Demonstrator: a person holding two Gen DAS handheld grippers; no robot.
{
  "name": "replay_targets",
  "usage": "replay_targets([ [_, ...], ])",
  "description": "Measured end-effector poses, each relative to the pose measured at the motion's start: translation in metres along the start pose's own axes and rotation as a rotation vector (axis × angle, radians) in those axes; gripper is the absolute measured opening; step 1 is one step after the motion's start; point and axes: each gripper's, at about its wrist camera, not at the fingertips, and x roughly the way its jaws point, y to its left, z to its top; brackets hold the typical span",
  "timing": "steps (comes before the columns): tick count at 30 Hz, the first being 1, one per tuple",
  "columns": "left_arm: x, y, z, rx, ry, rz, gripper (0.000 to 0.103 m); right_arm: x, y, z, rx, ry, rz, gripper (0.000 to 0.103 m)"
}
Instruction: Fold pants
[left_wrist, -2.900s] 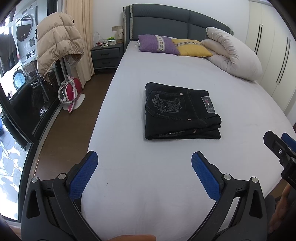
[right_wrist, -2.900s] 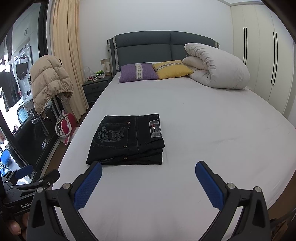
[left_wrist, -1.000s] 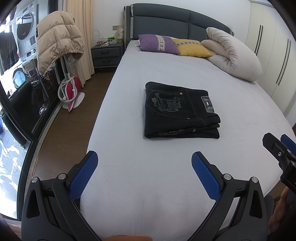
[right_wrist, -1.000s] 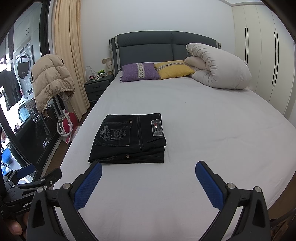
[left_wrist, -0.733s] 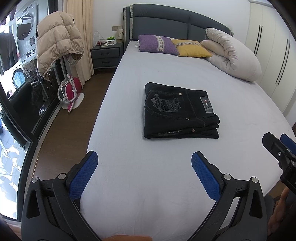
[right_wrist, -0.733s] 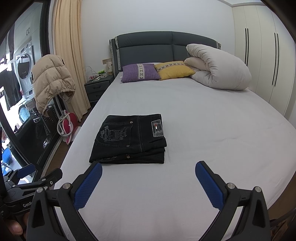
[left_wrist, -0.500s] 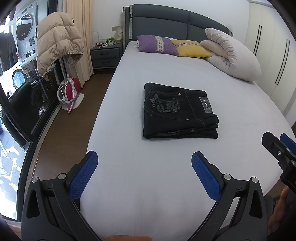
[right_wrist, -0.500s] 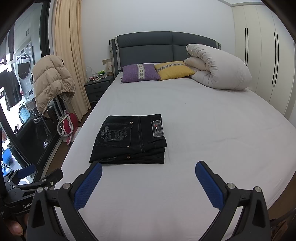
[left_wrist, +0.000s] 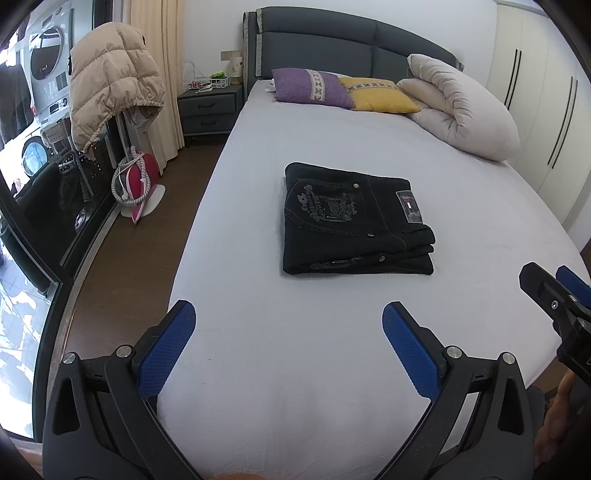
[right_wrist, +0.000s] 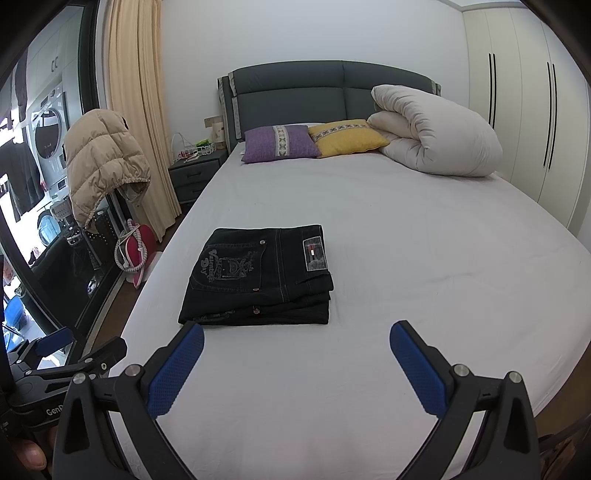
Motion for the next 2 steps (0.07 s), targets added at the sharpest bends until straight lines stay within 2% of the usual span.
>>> replay_targets([
  [2,0.0007,0.0005,0.0008,0.001,0.001,0.0,0.103,0.0002,-0.0007,0.0005,0.0,-0.001,0.0,0.103],
])
